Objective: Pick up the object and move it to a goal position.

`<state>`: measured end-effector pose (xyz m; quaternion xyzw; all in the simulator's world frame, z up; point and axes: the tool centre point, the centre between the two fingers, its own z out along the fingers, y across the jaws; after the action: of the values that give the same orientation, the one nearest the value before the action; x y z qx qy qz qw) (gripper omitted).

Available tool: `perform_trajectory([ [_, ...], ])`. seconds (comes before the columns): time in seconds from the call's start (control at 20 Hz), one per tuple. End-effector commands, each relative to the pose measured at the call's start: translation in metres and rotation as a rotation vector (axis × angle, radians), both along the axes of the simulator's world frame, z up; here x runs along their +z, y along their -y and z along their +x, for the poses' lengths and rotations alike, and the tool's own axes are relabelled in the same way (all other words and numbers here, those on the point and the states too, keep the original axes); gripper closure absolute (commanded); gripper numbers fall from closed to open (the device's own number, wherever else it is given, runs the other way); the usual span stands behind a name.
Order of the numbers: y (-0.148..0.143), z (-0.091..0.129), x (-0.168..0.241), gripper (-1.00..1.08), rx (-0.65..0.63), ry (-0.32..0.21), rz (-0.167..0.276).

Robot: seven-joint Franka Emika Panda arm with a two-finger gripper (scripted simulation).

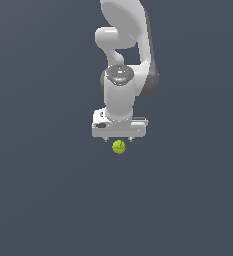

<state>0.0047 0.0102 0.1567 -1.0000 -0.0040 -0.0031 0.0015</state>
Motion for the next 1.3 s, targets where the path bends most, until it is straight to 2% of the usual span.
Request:
perform_trajectory([
  [0.0, 0.0, 0.0, 0.0, -0.92, 0.0, 0.0, 0.0],
  [0.4, 0.015, 0.015, 0.013, -0.92, -0.009, 0.05, 0.007],
  [0.65, 0.015, 0.014, 0.012, -0.92, -0.009, 0.05, 0.007],
  [0.95, 0.01, 0.004, -0.007, -0.92, 0.003, 0.037, 0.004],
  [1.25, 0.0, -0.021, -0.045, -0.92, 0.026, 0.009, -0.001],
])
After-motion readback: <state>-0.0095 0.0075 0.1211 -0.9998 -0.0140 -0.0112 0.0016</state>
